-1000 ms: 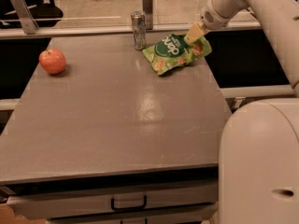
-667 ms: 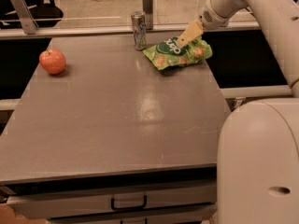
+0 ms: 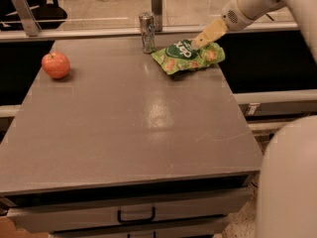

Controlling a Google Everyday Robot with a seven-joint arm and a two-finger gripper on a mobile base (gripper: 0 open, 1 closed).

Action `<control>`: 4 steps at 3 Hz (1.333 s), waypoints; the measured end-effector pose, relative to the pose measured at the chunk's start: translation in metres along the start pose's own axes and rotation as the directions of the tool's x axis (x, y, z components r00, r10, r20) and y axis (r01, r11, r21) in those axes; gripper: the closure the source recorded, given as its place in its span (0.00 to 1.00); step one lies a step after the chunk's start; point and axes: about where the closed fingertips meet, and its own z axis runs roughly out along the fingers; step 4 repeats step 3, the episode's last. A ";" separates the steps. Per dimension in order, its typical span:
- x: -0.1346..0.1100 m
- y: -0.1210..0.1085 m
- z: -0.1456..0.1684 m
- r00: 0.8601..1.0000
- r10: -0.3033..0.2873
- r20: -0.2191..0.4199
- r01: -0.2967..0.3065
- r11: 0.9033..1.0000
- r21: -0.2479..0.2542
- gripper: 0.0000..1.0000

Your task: Move green rice chip bag near redbull can

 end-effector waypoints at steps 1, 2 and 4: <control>0.012 0.010 -0.063 0.988 -0.053 0.146 0.054 0.998 -0.007 0.00; 0.025 0.039 -0.137 0.953 -0.160 0.258 0.160 0.987 0.020 0.00; 0.057 0.025 -0.165 0.951 -0.183 0.250 0.172 0.983 0.066 0.00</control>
Offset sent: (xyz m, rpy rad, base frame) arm -0.2259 -0.0931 0.1367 0.0716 -0.4303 0.2198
